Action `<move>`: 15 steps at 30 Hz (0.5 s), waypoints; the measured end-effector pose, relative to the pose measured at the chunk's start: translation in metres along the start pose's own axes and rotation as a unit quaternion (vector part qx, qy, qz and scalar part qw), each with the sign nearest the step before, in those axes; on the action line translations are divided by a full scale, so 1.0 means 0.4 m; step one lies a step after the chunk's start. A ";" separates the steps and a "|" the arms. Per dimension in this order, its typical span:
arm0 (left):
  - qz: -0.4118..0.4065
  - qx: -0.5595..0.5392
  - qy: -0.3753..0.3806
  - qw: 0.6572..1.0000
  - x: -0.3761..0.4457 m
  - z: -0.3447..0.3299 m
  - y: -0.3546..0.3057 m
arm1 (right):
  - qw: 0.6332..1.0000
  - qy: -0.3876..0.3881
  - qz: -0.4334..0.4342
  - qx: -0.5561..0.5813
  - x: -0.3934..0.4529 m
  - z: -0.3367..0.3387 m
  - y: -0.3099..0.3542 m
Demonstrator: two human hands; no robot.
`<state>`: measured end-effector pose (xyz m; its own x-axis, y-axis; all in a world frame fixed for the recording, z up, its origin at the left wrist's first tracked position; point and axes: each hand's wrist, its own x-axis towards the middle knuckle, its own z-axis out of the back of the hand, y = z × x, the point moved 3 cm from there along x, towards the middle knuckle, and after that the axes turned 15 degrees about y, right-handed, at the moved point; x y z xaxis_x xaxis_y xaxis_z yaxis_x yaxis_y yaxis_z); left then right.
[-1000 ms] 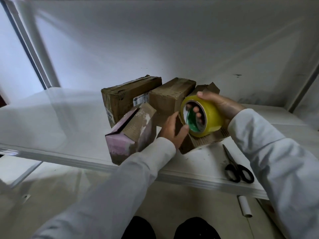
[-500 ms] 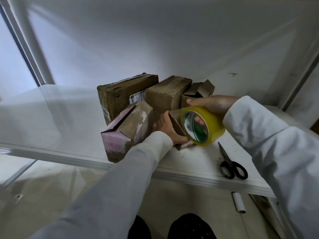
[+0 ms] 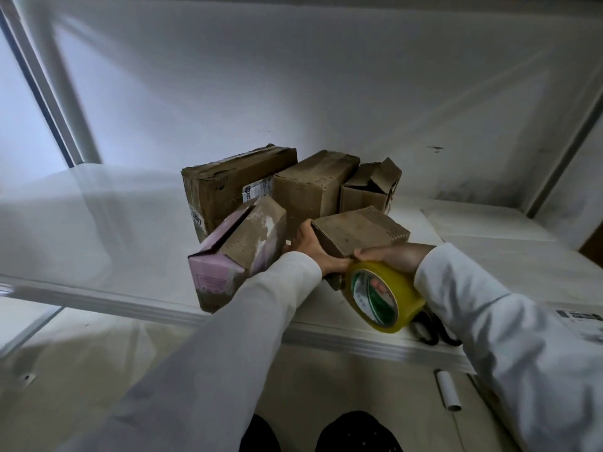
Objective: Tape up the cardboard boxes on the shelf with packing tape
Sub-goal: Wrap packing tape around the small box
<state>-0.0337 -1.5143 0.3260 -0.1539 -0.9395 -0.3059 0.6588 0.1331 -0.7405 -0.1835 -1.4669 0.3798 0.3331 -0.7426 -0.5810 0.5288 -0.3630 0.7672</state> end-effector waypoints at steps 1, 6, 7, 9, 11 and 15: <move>-0.001 -0.008 -0.002 1.000 0.001 -0.002 0.003 | 1.000 -0.003 0.000 0.000 0.004 -0.002 0.000; -0.009 -0.008 -0.004 1.000 -0.005 -0.001 0.005 | 0.999 0.025 -0.027 0.020 0.031 0.007 -0.012; -0.016 -0.002 -0.004 1.000 -0.008 0.002 0.000 | 0.999 0.031 -0.027 0.023 0.033 0.010 -0.014; -0.017 0.023 -0.001 1.000 -0.018 0.013 -0.014 | 0.999 0.035 -0.029 0.027 0.030 0.014 -0.015; 0.020 0.125 0.030 0.992 -0.030 0.036 -0.032 | 0.998 0.037 -0.031 0.028 0.030 0.018 -0.014; 0.036 0.393 0.094 0.914 -0.076 0.106 -0.084 | 0.998 0.019 -0.054 0.034 0.047 0.023 -0.015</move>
<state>-0.0199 -1.5037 0.3853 -0.1649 -0.8565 -0.4891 0.9863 -0.1453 -0.0781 -0.1878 -1.4837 0.3669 0.3066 -0.6761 -0.6700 0.5087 -0.4786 0.7157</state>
